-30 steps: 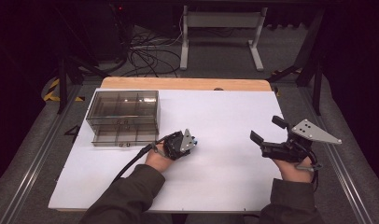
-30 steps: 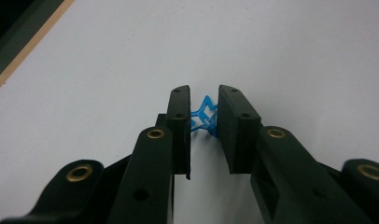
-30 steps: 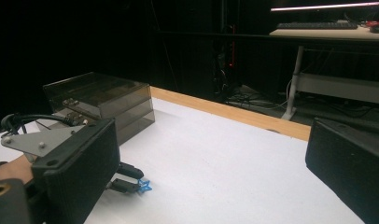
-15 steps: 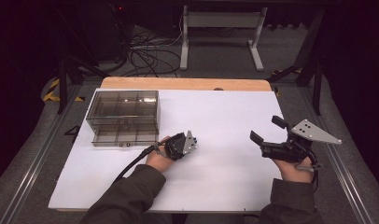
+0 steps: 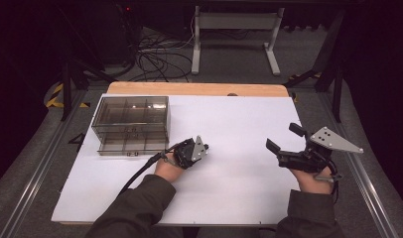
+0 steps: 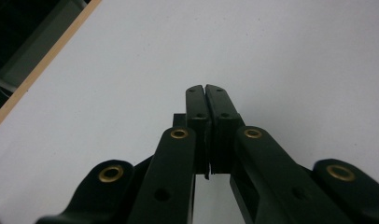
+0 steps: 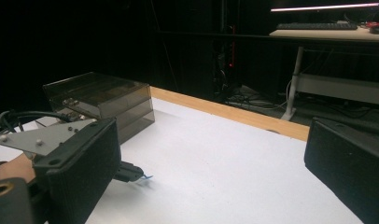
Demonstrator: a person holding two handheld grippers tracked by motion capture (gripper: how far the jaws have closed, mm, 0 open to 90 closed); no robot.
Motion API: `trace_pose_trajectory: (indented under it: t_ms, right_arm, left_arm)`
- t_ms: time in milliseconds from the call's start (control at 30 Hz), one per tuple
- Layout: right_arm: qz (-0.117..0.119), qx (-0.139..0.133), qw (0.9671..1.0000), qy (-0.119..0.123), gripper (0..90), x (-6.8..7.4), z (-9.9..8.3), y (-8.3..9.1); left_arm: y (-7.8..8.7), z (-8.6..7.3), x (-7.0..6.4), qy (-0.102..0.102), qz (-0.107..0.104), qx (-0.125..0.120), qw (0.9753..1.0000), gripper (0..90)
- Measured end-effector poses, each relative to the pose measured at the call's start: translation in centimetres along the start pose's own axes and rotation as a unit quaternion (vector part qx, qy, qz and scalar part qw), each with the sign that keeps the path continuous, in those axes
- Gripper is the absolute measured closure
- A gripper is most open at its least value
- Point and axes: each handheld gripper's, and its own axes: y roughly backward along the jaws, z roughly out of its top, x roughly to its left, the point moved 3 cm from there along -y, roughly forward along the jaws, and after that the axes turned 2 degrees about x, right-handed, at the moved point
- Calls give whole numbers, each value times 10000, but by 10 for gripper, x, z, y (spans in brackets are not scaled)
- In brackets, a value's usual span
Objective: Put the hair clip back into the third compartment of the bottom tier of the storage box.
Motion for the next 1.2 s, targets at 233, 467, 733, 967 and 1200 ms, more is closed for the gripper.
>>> trace_pose_trajectory:
  t_ms: [233,467,733,967,1200]
  right_arm:
    - [8,1,10000,1,43,0,0,-1]
    - [16,20,10000,-6,43,1,-1,-2]
    - [21,25,10000,-2,43,1,-1,-2]
    - [22,34,10000,9,43,1,-1,-3]
    - [20,43,10000,5,43,2,-2,-4]
  left_arm:
    - [7,0,4,217,-10,-226,9995,892]
    - [18,1,10,486,-32,-455,9978,892]
    - [28,2,16,675,6,-656,9956,892]
    - [36,1,20,874,48,-801,9929,892]
    - [43,2,24,992,66,-949,9905,892]
